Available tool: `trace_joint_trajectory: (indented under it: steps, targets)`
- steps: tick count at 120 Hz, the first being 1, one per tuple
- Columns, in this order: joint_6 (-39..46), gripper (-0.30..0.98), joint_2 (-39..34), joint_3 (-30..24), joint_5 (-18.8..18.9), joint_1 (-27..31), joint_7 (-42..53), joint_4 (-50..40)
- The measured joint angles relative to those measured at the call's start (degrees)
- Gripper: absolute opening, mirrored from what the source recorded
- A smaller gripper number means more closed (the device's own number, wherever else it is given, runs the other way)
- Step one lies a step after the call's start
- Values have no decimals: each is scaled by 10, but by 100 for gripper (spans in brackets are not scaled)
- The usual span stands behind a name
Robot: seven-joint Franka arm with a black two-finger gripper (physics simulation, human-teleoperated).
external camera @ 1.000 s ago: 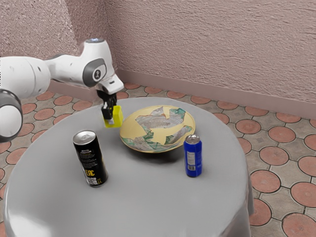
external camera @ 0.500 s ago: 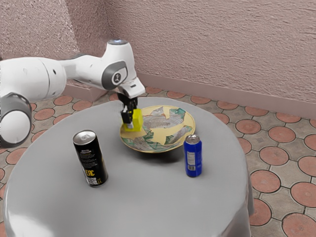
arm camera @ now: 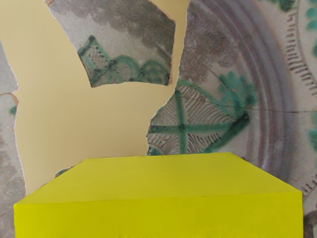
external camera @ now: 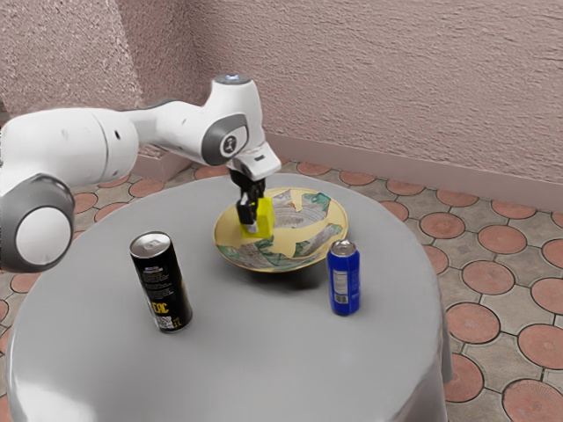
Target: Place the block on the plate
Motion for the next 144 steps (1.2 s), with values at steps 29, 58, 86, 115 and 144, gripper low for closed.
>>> trace_joint_trajectory:
  steps: [29,58,86,115,144]
  targets:
    - [2,37,14,-14,1,-12,-7,20]
    - [2,38,66,-14,2,-29,-12,73]
    - [0,51,75,-13,6,-29,-14,79]
    - [-10,63,61,-14,10,-30,-18,78]
    - [-41,67,19,-8,15,-38,-27,71]
